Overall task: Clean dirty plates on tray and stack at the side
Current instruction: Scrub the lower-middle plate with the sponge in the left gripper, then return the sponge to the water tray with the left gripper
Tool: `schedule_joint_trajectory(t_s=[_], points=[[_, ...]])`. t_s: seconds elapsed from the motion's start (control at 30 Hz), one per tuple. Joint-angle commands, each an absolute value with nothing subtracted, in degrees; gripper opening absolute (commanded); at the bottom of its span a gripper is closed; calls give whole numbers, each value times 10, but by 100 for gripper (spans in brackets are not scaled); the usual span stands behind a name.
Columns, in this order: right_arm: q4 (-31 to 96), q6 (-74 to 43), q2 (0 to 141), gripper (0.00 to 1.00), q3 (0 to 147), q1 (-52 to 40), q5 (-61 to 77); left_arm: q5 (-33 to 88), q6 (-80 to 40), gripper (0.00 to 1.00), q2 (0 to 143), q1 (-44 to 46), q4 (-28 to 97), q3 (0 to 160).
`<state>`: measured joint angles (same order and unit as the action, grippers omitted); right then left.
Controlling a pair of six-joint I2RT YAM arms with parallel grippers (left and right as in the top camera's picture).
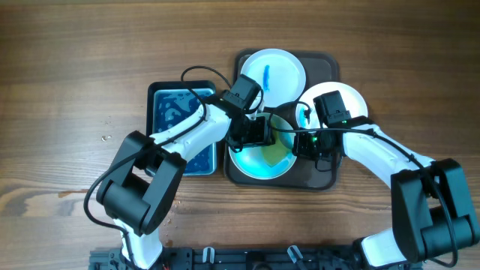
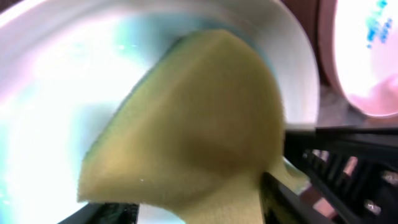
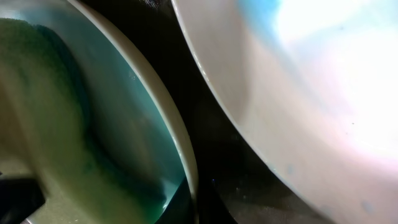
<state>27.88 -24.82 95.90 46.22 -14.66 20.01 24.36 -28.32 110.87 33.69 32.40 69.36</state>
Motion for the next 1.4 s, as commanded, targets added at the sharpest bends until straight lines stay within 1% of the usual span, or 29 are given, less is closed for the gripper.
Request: schedule_joint_trajectory(t_s=[0.0, 0.03, 0.07, 0.1, 0.33, 0.47, 0.57, 0.73, 0.97, 1.2, 1.27, 1.37], points=[[283, -242, 979, 4, 448, -143, 154, 214, -310, 34, 1115, 336, 321, 682], [283, -242, 979, 5, 448, -143, 154, 213, -309, 25, 1120, 336, 321, 682], [283, -242, 979, 4, 448, -143, 154, 214, -309, 12, 1123, 336, 319, 682], [283, -242, 979, 4, 448, -143, 154, 214, -309, 4, 1123, 336, 319, 682], [283, -242, 979, 4, 448, -143, 154, 216, -304, 4, 1083, 321, 330, 684], [283, -241, 979, 4, 448, -143, 154, 215, -300, 4, 1009, 297, 373, 686], [283, -242, 979, 5, 448, -143, 154, 206, -269, 4, 959, 279, 411, 686], [283, -242, 979, 4, 448, -143, 154, 64, -225, 4, 898, 234, 496, 686], [281, -242, 979, 4, 448, -143, 154, -213, -212, 4, 893, 185, 582, 686], [281, -242, 979, 5, 448, -143, 155, -367, -218, 4, 917, 182, 560, 686], [281, -242, 979, 4, 448, -143, 154, -389, -218, 4, 939, 183, 559, 686], [281, -242, 979, 4, 448, -143, 155, -384, -218, 4, 986, 183, 557, 686]])
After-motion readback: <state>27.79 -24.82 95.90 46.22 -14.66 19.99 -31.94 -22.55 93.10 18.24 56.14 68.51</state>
